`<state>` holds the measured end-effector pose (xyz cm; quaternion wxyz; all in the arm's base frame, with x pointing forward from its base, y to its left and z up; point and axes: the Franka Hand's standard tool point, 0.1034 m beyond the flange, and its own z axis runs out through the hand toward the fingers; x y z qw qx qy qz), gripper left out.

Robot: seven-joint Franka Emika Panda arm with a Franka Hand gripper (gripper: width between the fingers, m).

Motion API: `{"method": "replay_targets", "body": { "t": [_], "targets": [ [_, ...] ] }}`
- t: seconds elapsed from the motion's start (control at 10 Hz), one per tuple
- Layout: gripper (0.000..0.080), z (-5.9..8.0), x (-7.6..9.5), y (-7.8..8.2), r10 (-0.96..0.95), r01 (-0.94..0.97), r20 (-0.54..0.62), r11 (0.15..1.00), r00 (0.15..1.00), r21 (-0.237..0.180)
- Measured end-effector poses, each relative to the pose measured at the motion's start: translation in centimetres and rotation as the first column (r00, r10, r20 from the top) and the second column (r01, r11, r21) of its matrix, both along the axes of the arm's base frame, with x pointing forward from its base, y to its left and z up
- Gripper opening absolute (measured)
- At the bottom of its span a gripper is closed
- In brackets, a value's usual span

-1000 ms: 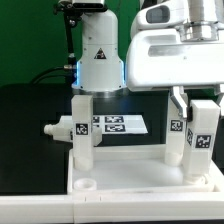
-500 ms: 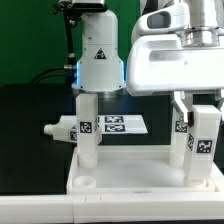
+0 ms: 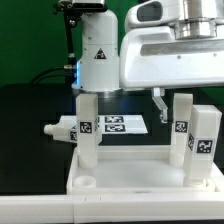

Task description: Assemble desk

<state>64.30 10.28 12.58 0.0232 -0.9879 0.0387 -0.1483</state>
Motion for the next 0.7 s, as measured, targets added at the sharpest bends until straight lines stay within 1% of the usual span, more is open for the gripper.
{"method": "replay_targets", "body": {
  "t": [0.1, 0.2, 0.3, 0.4, 0.5, 0.6, 0.7],
  "targets": [
    [0.0646, 0.0, 0.2, 0.1, -0.016, 0.016, -0.067, 1.0, 0.998, 0.009],
    [0.0646, -0.3, 0.2, 0.3, -0.029, 0.031, -0.096, 0.999, 0.995, 0.012],
    [0.0648, -0.6, 0.2, 1.0, -0.015, 0.015, -0.115, 1.0, 0.993, -0.003],
    [0.0648, -0.6, 0.2, 1.4, -0.001, -0.001, -0.105, 1.0, 0.994, -0.012],
    [0.0567, -0.6, 0.2, 1.2, -0.017, 0.017, -0.106, 1.0, 0.994, -0.008],
    [0.0567, -0.7, 0.2, 1.1, -0.033, 0.033, -0.106, 0.999, 0.994, -0.005],
    [0.0421, -0.7, 0.2, 1.2, -0.052, 0.052, -0.107, 0.999, 0.993, -0.001]
  ]
}}
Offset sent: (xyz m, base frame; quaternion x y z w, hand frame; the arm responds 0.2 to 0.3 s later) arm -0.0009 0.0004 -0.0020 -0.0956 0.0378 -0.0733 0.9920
